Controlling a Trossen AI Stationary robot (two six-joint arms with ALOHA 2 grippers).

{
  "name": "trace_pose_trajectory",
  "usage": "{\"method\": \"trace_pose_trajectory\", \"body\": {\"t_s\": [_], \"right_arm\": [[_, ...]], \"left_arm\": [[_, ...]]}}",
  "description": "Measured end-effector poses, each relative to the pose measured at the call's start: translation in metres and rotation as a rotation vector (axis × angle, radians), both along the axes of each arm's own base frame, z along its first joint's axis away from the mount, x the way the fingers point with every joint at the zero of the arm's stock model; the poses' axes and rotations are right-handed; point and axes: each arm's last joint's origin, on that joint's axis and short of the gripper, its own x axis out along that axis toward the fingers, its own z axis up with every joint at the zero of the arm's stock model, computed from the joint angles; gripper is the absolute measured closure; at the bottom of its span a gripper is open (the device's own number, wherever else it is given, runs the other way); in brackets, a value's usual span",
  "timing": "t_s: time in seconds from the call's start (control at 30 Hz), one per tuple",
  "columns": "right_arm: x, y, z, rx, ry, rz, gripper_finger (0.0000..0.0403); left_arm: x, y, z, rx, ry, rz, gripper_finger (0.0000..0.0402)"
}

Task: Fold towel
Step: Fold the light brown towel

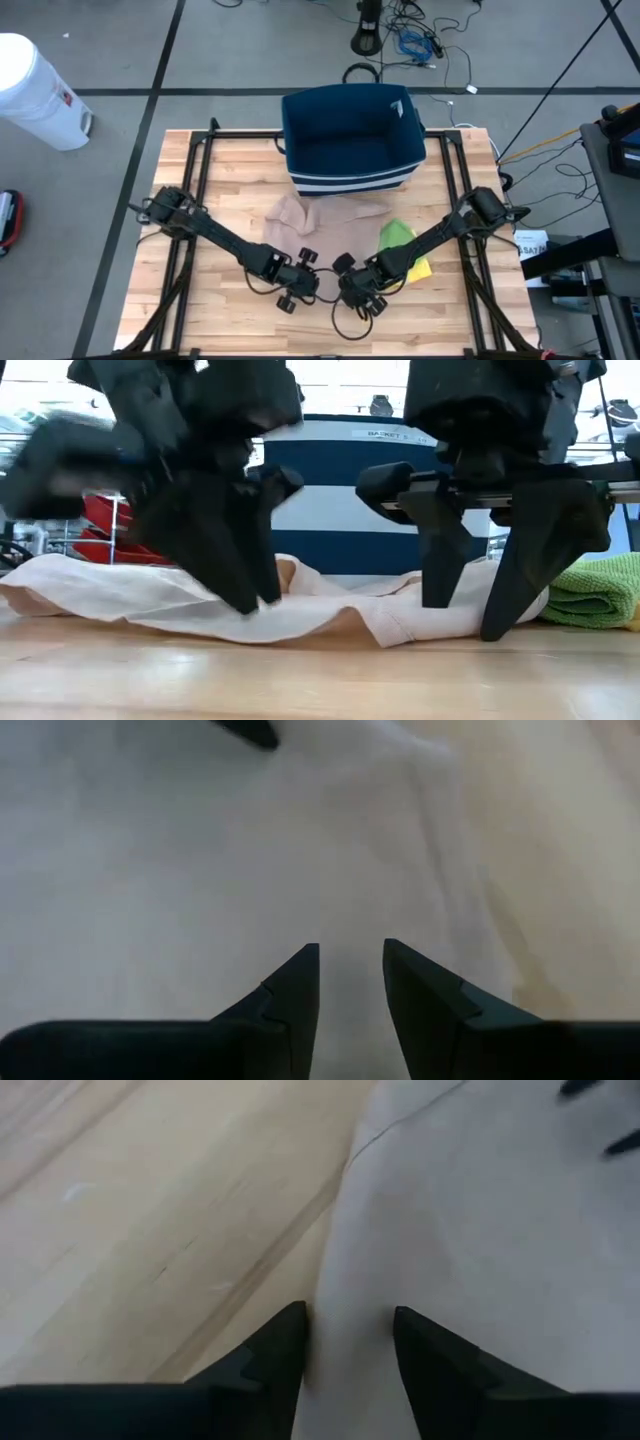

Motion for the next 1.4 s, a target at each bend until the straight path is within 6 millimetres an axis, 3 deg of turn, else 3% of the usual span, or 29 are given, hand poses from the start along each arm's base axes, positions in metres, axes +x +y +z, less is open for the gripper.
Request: {"method": "trace_pose_trajectory", "body": {"t_s": [0.17,0.33,0.57,0.73,0.9,1.1,1.23,1.4], "right_arm": [[-0.004,0.001,0.01,-0.027,-0.028,0.017,0.0322],[-0.012,-0.005,0.038,-0.035,-0.061,0.056,0.0395],[-0.024,-0.031,0.096,0.008,-0.184,0.003,0.0388],[-0.036,-0.039,0.114,0.039,-0.172,-0.011,0.0376],[-0.036,-0.031,0.105,0.106,-0.109,-0.005,0.0338],[-0.029,-0.006,0.072,0.157,-0.004,0.04,0.0291],[-0.025,0.01,0.043,0.143,0.056,0.061,0.0286],[-0.022,0.013,0.02,0.127,0.125,0.02,0.0297]], "left_arm": [[0.01,0.009,-0.02,0.02,0.02,0.014,0.0282],[0.014,0.012,-0.026,0.016,0.01,0.015,0.0282],[0.015,0.012,-0.026,0.021,-0.004,-0.001,0.0282],[0.015,0.012,-0.026,0.019,0.0,-0.001,0.0282],[0.015,0.012,-0.027,0.018,0.002,-0.001,0.0282],[0.015,0.013,-0.027,0.016,0.003,0.002,0.0282],[0.015,0.013,-0.027,0.016,0.002,0.002,0.0282],[0.015,0.013,-0.027,0.02,0.001,-0.004,0.0282]]}}
